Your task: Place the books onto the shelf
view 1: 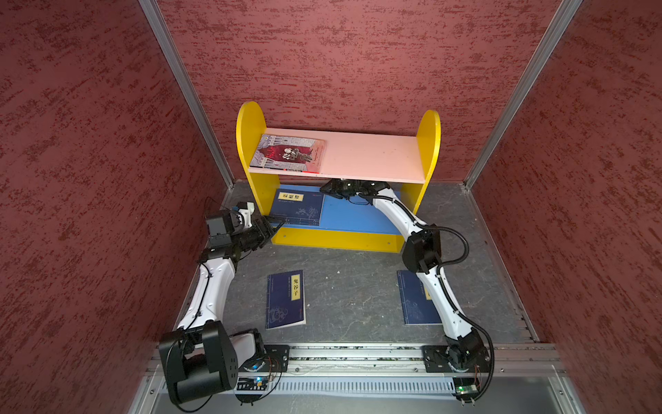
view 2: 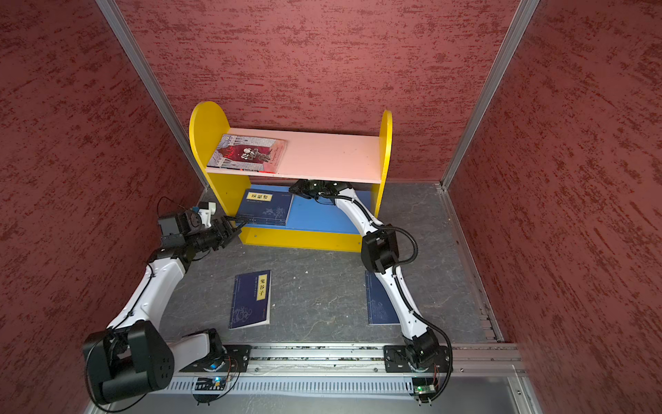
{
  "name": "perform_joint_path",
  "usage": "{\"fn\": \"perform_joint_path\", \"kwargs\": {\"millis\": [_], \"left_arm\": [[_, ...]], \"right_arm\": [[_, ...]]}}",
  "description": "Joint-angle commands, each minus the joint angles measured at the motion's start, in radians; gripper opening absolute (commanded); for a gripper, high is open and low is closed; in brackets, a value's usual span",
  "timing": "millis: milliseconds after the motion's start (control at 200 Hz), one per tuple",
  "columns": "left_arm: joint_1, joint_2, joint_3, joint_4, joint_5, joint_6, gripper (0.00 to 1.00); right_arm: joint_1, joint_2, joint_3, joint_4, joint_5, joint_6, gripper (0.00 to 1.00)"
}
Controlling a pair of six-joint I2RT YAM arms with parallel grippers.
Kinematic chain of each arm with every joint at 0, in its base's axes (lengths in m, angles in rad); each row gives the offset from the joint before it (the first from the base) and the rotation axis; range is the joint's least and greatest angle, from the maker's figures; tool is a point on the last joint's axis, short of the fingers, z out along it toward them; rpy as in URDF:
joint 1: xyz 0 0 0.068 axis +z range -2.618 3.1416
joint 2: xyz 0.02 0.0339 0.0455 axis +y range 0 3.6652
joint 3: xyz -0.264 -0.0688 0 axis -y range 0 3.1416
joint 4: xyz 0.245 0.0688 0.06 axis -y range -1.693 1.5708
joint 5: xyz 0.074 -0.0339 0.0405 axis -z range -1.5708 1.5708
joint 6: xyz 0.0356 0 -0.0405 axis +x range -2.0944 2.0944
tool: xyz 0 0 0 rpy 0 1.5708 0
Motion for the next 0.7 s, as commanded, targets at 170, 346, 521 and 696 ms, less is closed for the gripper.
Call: {"fn": "perform_joint_path", "kwargs": {"millis": [170, 346, 521, 696], "left_arm": [[-0.003, 0.018, 0.023, 0.035, 0.007, 0.018, 0.71], [-0.003, 0.021, 0.028, 0.034, 0.007, 0.018, 0.71], [-0.003, 0.015, 0.028, 0.032, 0.008, 0.018, 0.71], [-0.003, 0.014, 0.029, 0.031, 0.007, 0.019, 0.71]], "right_arm": [[0.018, 0.037, 0.03, 0.009, -0.08, -0.016, 0.14], [0.02, 0.035, 0.03, -0.031, -0.083, -0.044, 0.13], [0.02, 0.03, 0.03, -0.024, -0.096, -0.042, 0.02], [0.026, 0.024, 0.032, -0.018, -0.117, -0.043, 0.03]]}}
